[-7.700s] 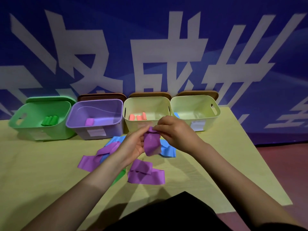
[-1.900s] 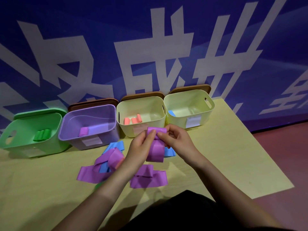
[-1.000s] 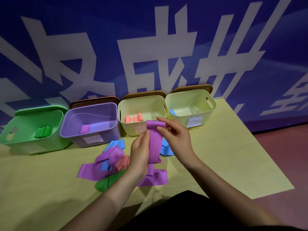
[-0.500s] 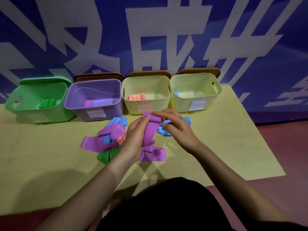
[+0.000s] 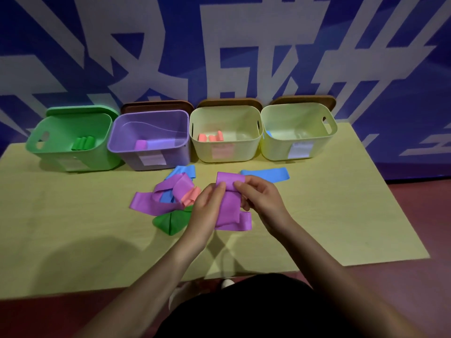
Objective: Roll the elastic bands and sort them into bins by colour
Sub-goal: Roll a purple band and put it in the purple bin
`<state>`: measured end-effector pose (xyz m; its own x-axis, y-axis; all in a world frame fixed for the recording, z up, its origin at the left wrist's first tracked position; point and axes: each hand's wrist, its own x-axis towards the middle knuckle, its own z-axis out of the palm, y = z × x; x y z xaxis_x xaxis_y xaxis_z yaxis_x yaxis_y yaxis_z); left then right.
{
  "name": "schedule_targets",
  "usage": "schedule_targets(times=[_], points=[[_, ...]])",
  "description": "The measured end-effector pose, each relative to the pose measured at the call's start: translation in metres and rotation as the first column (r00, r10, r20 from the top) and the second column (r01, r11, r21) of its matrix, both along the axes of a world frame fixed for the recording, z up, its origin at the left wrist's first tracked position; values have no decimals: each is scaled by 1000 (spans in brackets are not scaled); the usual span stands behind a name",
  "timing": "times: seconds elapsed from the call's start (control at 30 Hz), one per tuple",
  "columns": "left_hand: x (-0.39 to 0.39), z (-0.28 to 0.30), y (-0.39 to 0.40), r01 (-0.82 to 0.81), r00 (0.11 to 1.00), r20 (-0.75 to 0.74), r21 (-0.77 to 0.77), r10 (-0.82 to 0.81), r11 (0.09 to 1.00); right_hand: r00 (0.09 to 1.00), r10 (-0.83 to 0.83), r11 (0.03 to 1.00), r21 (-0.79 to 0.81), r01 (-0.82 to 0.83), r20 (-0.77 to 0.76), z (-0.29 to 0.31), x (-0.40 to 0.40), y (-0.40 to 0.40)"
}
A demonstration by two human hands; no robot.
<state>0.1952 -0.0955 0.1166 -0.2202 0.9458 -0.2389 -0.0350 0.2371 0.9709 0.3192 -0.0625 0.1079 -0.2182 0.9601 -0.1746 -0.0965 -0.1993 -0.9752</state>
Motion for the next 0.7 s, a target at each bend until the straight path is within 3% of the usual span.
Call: schedule_targets(times=[0.1,0.23,0.37,0.6,0.7], points=[[-7,0,3,37,999,30,-17,-36,999,1000,-1,1000,14,0,23,2,-6,1],[-26,-2,13,27,995,-91,14,-26,1000,995,87,996,1,-87,46,5,-18,3],[-49,8,19,-8,996,-87,27,10,1000,988,132,991,-2,-132,84,12,-43,16],[-112,7,37,57,978,-198,-41,-64,998,953,62,956,256,-142,297,13,-106,26],[-137,14,39,23,993,-114,-51,-29,998,921,-16,938,324,-121,390,9,-133,31]])
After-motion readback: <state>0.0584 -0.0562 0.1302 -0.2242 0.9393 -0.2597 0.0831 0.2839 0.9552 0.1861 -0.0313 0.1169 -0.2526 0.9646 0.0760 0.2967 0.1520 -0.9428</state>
